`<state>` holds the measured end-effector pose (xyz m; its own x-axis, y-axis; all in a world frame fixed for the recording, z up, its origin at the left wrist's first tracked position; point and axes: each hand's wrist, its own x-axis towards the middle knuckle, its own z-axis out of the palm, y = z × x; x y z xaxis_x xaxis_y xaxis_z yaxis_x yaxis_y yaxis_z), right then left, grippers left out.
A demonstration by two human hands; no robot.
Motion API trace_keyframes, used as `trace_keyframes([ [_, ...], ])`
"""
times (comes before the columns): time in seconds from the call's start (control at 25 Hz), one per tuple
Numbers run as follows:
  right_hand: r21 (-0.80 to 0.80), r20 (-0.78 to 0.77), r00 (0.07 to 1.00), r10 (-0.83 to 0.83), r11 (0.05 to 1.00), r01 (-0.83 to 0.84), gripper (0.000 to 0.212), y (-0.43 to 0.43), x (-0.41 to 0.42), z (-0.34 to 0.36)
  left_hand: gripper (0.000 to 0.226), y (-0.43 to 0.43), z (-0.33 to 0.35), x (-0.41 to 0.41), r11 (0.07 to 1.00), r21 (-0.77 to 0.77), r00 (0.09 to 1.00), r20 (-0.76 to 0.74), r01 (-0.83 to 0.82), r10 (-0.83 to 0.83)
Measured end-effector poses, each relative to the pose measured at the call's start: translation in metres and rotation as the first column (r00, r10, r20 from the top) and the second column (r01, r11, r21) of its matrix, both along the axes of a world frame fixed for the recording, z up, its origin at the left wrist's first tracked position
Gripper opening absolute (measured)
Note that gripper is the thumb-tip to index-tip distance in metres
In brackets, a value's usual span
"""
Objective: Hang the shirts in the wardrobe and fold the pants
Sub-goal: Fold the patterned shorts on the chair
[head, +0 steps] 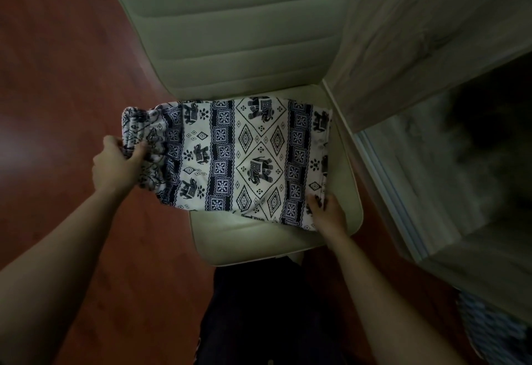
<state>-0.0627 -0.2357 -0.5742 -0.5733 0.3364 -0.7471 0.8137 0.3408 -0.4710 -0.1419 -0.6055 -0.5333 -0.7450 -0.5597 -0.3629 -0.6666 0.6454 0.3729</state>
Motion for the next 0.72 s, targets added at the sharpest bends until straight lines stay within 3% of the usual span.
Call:
trace_keyframes([
  [0.12,0.007,0.061,0.997,0.057,0.998,-0.058,0.041,0.002,0.008,-0.007,0.052,-0.003,-0.001,-0.004,1.0,-0.021,1.0,-0.005,0.012,-0.012],
  [0.24,-0.221,0.059,0.994,-0.095,0.97,0.106,0.03,0.001,-0.006,0.002,0.054,-0.005,0.0,-0.009,0.998,-0.055,0.999,0.024,0.044,-0.042],
  [0.32,-0.273,0.022,0.99,-0.14,0.952,0.141,0.026,0.001,-0.011,0.011,0.055,-0.006,0.001,-0.012,0.996,-0.077,0.998,0.033,0.047,-0.044],
  [0.48,0.062,0.065,0.994,0.093,0.993,-0.097,0.03,0.009,0.019,0.0,0.055,-0.006,0.004,-0.016,0.995,-0.101,0.999,0.038,0.003,0.001],
  [0.56,0.09,0.058,0.988,0.14,0.985,-0.145,0.027,0.008,0.03,-0.004,0.053,-0.002,0.005,-0.02,0.995,-0.102,1.0,0.009,-0.016,0.017],
  [0.72,0.368,-0.049,0.961,0.273,0.899,-0.237,0.064,0.002,0.034,-0.006,0.046,0.022,0.029,-0.031,0.999,0.032,0.997,-0.066,-0.044,0.046],
])
